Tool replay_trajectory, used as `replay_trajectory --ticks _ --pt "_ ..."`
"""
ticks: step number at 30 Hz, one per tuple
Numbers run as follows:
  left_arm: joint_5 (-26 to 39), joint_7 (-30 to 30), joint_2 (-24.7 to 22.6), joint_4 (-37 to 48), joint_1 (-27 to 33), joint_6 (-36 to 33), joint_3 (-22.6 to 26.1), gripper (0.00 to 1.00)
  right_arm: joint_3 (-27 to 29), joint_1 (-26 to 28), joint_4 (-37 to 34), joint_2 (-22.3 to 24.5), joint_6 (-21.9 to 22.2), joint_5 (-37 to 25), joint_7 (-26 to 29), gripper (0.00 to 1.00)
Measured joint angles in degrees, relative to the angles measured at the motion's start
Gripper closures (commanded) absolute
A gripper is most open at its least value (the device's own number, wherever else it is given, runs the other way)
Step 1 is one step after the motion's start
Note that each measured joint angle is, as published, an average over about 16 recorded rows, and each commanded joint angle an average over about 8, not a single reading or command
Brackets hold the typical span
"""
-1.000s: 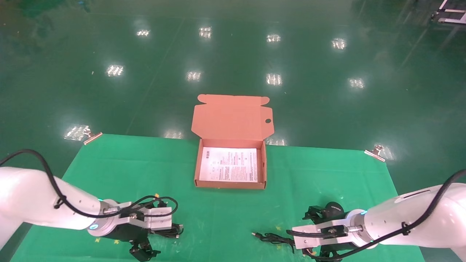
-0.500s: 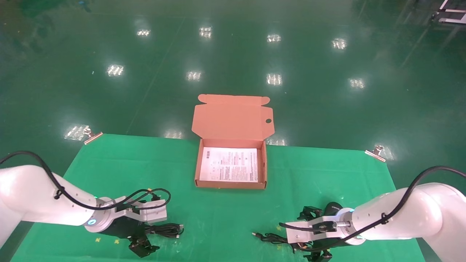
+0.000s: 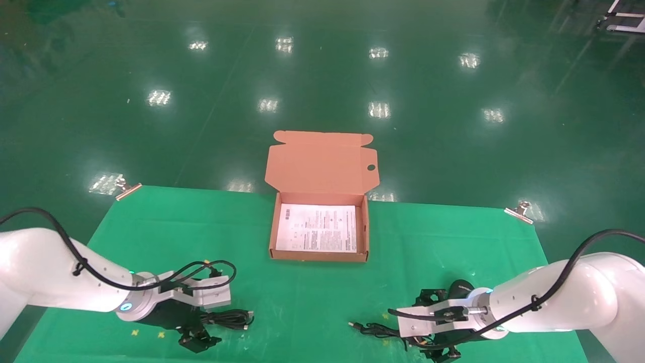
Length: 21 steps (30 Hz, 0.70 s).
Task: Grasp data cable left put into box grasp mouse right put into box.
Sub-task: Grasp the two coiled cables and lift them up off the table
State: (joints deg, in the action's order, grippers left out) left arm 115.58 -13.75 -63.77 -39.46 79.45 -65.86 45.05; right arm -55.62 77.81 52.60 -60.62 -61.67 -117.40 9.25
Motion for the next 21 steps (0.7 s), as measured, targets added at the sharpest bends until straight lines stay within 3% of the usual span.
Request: replay_trajectory --ticks 21 --pt "0.04 -0.14 0.21 -0.64 -0.11 -0.27 0.04 1.00 0.00 -0.04 0.57 0.26 -0.23 0.00 0.10 1.00"
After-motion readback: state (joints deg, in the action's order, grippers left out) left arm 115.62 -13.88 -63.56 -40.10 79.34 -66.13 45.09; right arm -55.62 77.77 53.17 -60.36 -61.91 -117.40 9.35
